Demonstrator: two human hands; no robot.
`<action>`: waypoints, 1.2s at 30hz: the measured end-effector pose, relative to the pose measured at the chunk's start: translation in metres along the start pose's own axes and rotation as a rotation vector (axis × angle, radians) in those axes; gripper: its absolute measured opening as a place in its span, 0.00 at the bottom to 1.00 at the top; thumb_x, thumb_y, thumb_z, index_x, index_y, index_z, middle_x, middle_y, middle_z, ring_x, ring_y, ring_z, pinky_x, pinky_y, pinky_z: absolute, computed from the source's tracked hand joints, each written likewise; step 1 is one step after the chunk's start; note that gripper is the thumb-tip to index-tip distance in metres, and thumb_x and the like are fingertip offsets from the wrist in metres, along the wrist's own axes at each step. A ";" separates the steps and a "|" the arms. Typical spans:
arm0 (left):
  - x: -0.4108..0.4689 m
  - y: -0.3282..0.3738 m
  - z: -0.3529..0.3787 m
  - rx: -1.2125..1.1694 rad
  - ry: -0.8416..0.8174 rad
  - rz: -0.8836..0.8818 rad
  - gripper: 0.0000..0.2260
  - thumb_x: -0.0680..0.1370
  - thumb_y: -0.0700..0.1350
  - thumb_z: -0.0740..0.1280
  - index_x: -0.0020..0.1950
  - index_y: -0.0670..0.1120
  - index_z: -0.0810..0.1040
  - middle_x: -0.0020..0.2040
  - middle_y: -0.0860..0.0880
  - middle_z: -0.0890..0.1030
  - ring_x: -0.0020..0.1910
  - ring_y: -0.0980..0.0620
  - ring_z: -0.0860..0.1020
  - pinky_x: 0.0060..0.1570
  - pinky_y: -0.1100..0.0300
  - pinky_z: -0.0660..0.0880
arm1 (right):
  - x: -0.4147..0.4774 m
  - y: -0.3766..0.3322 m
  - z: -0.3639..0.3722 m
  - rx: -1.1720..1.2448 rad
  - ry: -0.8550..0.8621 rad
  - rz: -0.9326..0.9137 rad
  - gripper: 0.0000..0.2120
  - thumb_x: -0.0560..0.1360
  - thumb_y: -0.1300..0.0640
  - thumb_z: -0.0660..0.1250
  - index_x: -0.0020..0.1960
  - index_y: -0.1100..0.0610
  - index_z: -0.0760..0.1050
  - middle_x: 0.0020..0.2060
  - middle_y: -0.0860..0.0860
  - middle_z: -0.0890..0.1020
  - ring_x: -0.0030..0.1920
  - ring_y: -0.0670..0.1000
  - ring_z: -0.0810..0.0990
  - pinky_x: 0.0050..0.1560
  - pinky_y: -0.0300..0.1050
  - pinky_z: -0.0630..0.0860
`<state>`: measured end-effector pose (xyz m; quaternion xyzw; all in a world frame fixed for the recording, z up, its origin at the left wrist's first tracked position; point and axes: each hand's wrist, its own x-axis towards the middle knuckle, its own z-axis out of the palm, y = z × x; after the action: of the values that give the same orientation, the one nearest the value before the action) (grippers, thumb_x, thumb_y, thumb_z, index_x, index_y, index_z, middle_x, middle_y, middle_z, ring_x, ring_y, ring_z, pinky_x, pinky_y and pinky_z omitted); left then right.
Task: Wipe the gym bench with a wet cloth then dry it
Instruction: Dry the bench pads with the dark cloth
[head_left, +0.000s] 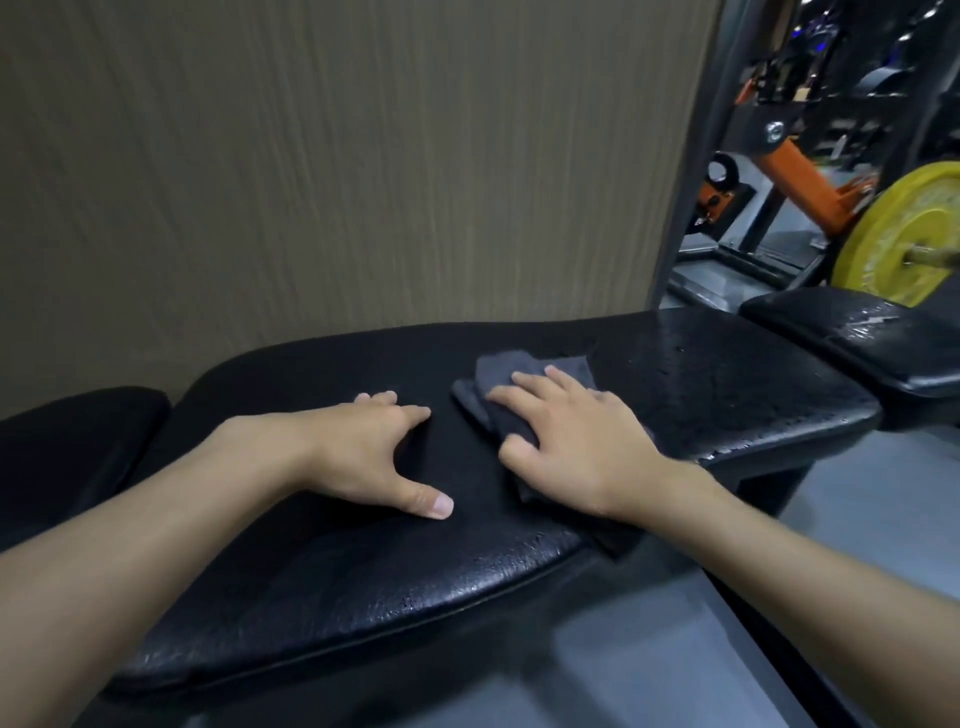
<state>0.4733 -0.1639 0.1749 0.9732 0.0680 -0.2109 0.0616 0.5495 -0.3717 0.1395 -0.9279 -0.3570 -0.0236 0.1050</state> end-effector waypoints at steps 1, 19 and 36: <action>0.000 0.002 -0.002 0.031 0.007 0.005 0.56 0.61 0.76 0.68 0.80 0.53 0.51 0.81 0.45 0.52 0.79 0.46 0.50 0.76 0.48 0.55 | -0.016 0.000 -0.002 -0.007 -0.002 0.002 0.38 0.65 0.37 0.40 0.75 0.38 0.59 0.78 0.43 0.60 0.79 0.52 0.53 0.74 0.59 0.59; 0.037 0.029 -0.003 0.013 -0.018 0.053 0.66 0.51 0.80 0.66 0.80 0.51 0.44 0.81 0.49 0.42 0.79 0.45 0.41 0.75 0.39 0.52 | 0.158 0.059 -0.002 0.076 -0.064 0.193 0.27 0.73 0.38 0.51 0.70 0.41 0.66 0.68 0.50 0.72 0.67 0.57 0.69 0.61 0.63 0.67; 0.031 0.039 -0.011 -0.013 0.003 0.042 0.60 0.59 0.74 0.72 0.80 0.48 0.50 0.81 0.45 0.47 0.79 0.44 0.43 0.77 0.46 0.52 | -0.047 0.045 -0.014 -0.046 0.010 0.047 0.38 0.66 0.37 0.39 0.75 0.38 0.58 0.78 0.40 0.59 0.79 0.48 0.51 0.74 0.53 0.59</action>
<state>0.5118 -0.1974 0.1751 0.9742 0.0492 -0.2079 0.0724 0.5451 -0.4383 0.1397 -0.9382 -0.3337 -0.0339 0.0857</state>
